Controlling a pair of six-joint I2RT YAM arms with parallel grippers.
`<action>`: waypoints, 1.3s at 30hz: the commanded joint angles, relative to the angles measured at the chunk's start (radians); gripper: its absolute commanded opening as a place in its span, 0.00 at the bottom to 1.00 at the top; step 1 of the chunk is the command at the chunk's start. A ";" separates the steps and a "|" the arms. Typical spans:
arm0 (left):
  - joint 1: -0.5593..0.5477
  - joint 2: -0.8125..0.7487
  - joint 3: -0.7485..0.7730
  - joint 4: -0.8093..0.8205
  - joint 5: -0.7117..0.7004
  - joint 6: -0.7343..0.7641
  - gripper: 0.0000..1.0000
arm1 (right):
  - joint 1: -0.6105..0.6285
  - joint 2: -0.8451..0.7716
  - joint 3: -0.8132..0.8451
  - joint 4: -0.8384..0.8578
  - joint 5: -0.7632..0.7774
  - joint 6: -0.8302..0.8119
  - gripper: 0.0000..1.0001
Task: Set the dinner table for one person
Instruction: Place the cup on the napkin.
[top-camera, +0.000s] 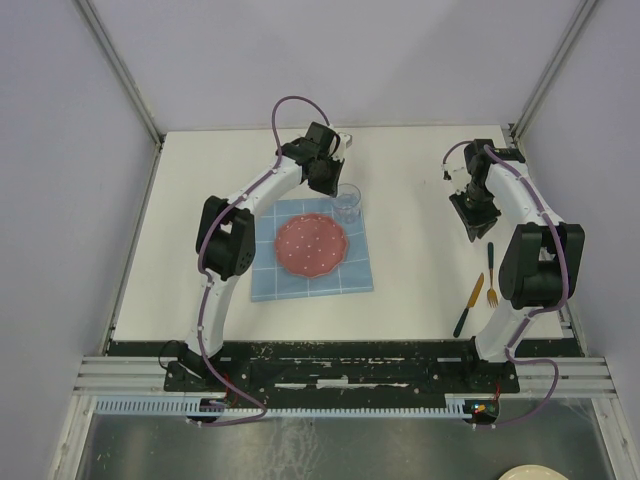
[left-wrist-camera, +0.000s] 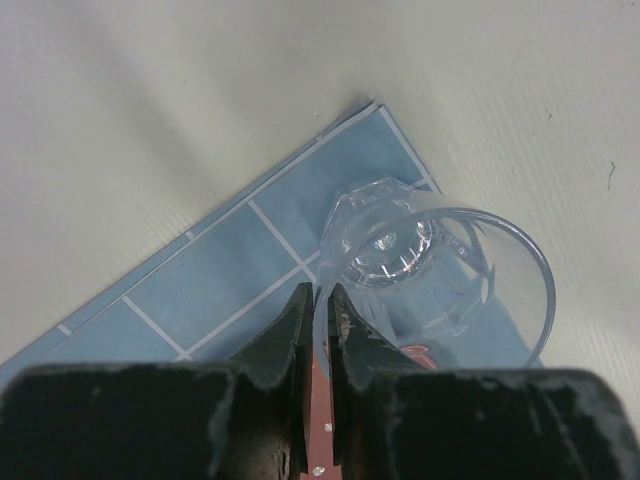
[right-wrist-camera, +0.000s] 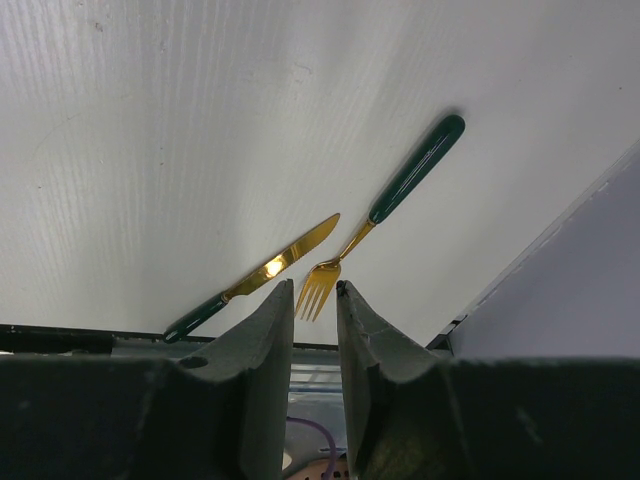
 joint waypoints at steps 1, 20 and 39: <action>0.002 -0.034 0.015 0.024 -0.018 0.051 0.10 | -0.003 -0.032 0.006 0.011 0.009 0.003 0.31; 0.002 -0.049 0.044 -0.001 -0.085 0.090 0.03 | -0.003 -0.027 0.022 0.007 -0.009 0.008 0.31; 0.000 -0.040 0.066 -0.002 -0.130 0.103 0.03 | -0.003 -0.026 0.021 0.005 -0.008 0.007 0.31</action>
